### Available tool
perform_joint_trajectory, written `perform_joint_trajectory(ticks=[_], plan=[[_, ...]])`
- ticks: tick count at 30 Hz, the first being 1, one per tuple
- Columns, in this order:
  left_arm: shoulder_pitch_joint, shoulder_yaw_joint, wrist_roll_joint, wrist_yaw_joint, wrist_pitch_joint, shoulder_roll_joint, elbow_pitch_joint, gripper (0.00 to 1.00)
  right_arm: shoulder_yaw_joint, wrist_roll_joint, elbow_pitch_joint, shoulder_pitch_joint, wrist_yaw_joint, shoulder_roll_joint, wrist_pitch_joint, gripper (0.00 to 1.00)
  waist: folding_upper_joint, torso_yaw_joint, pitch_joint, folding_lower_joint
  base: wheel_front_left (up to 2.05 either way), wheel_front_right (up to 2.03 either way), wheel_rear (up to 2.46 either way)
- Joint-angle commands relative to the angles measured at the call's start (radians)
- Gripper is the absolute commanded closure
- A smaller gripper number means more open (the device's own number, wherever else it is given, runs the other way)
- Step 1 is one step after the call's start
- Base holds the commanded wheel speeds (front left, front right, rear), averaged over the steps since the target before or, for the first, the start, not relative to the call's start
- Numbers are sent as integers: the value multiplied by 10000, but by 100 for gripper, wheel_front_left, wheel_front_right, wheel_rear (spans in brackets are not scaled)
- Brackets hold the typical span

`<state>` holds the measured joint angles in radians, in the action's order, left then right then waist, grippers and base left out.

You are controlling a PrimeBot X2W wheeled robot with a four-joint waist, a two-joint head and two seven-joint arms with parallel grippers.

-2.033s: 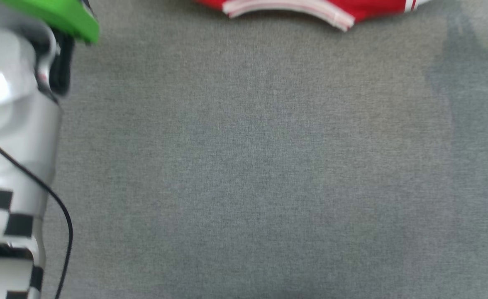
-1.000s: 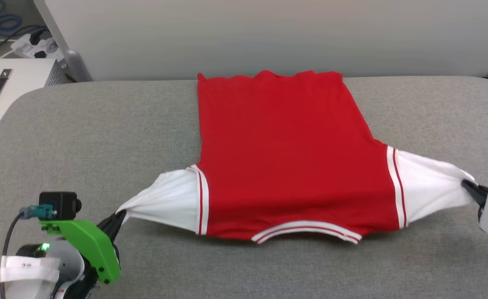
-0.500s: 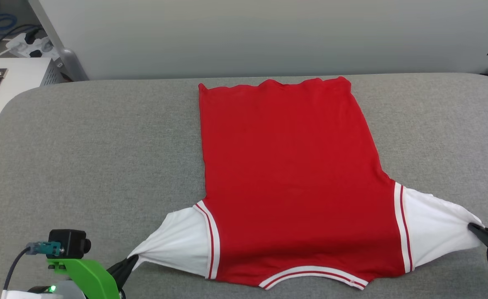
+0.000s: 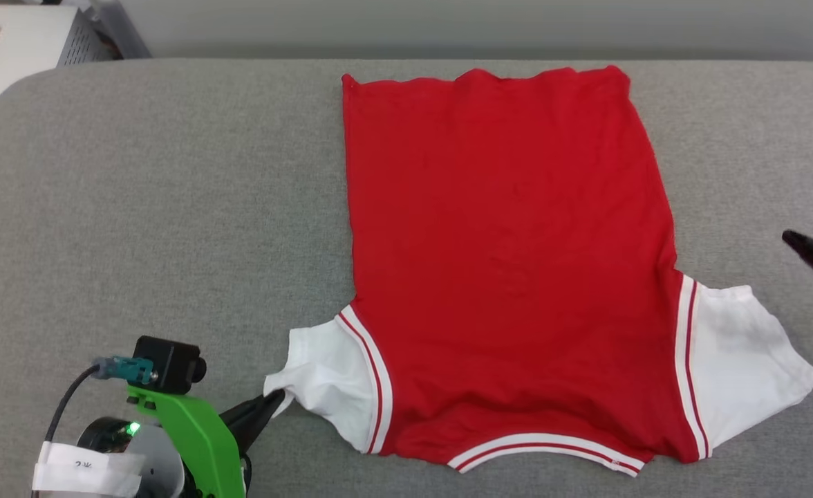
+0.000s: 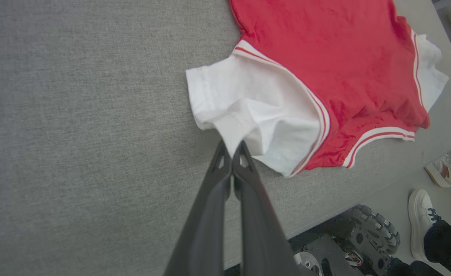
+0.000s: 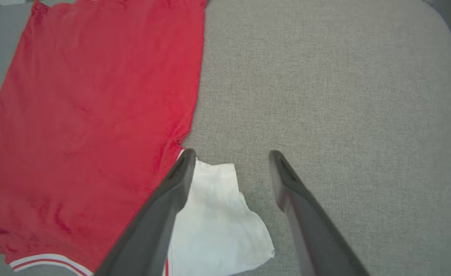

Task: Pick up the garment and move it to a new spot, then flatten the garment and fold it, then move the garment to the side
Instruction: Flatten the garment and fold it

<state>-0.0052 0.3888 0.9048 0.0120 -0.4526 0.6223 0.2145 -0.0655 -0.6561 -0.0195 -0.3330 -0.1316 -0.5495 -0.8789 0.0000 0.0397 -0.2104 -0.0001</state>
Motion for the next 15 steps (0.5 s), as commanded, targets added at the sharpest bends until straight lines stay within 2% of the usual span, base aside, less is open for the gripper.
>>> perform_joint_trajectory(ticks=[1, 6, 12, 15], plan=[[-257, 72, -125, -3, -98, -9, 168, 100, 52, -29, -137, -565, 9, 53, -329, 0, 0, 737, -1099, 1, 0, 0, 0], [-842, 335, -438, -63, -282, -104, 760, 100, 60, 263, 285, -2683, 9, 198, -1760, 0, 0, 1411, -2118, 1, 0, 0, 0], [-1490, 637, -808, -130, -420, -282, 1238, 100, -280, 1193, 1944, -5155, 9, 371, -3380, 0, 0, 2280, -3157, 1, 0, 0, 0], [-1758, 732, -919, -165, -351, -461, 1284, 100, -624, 2010, 2857, -6219, 9, 451, -3888, 0, 0, 2684, -3520, 1, 0, 0, 0]])
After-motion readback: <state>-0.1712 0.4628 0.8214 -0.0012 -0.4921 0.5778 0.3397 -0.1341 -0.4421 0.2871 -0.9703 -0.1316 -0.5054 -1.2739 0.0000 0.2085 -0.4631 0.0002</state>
